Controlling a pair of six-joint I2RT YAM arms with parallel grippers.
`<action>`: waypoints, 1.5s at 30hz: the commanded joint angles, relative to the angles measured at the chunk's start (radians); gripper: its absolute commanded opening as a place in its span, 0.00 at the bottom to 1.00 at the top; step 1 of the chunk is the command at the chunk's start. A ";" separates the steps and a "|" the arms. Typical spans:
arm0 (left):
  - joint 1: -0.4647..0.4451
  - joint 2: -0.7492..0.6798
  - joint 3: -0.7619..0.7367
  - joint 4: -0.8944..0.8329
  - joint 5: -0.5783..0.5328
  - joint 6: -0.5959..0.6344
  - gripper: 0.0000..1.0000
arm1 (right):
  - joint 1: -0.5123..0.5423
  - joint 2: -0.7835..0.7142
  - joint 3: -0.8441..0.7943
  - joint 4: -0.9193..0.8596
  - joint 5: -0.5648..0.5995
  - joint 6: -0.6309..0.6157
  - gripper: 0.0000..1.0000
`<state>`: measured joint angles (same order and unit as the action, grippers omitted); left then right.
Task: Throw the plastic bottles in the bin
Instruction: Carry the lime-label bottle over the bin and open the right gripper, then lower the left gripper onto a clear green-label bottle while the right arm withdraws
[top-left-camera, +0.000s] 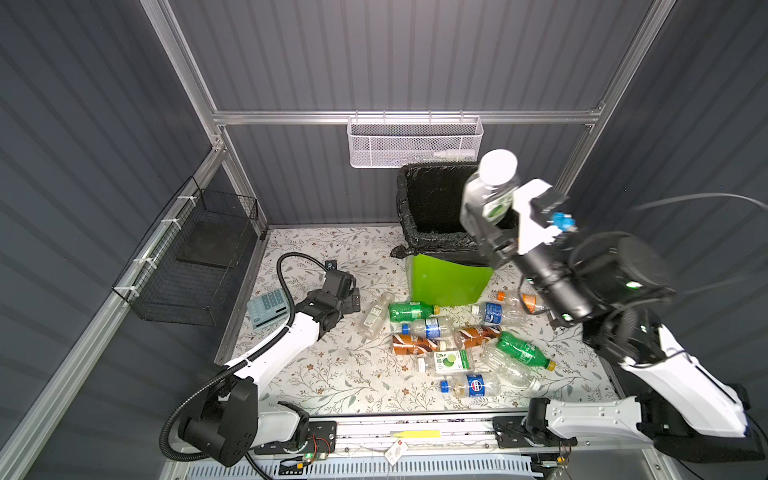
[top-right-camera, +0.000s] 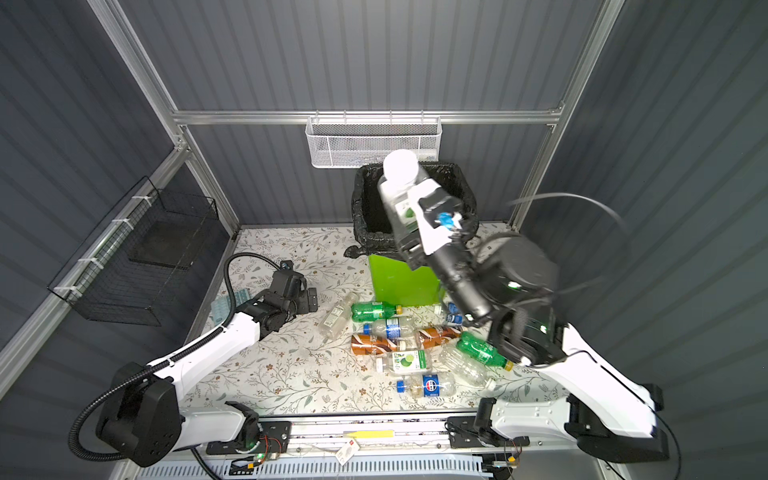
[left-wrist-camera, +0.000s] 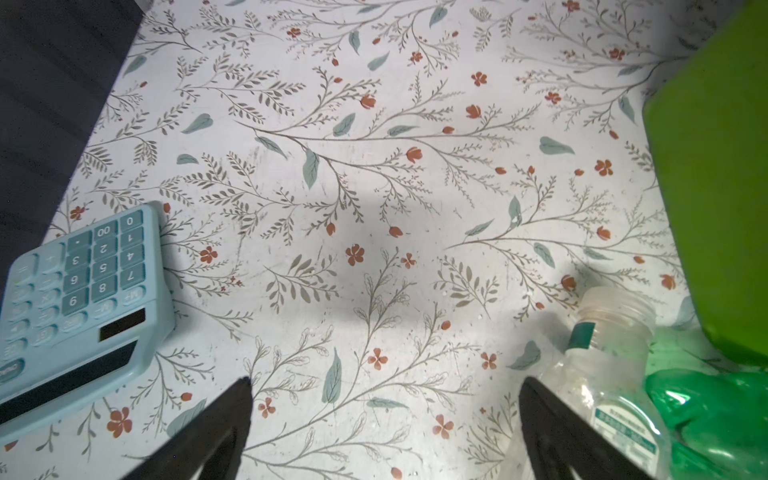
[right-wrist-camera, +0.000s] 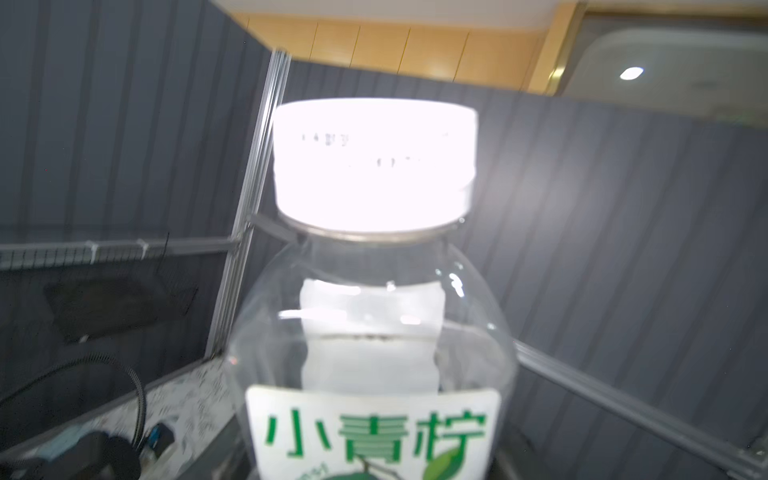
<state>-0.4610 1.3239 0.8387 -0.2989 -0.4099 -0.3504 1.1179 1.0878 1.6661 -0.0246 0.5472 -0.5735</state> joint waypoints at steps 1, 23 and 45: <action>0.004 0.017 0.032 -0.006 0.053 0.028 1.00 | -0.049 0.019 -0.016 0.225 -0.012 -0.189 0.54; -0.069 0.115 0.126 -0.058 0.133 0.147 1.00 | -0.671 -0.003 -0.050 -0.155 -0.258 0.524 0.99; -0.137 0.336 0.288 -0.253 0.266 0.222 0.93 | -0.974 -0.295 -0.546 -0.420 -0.298 0.777 0.99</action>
<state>-0.5953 1.6539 1.1118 -0.4900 -0.1555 -0.1406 0.1646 0.7937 1.1374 -0.4023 0.2867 0.1631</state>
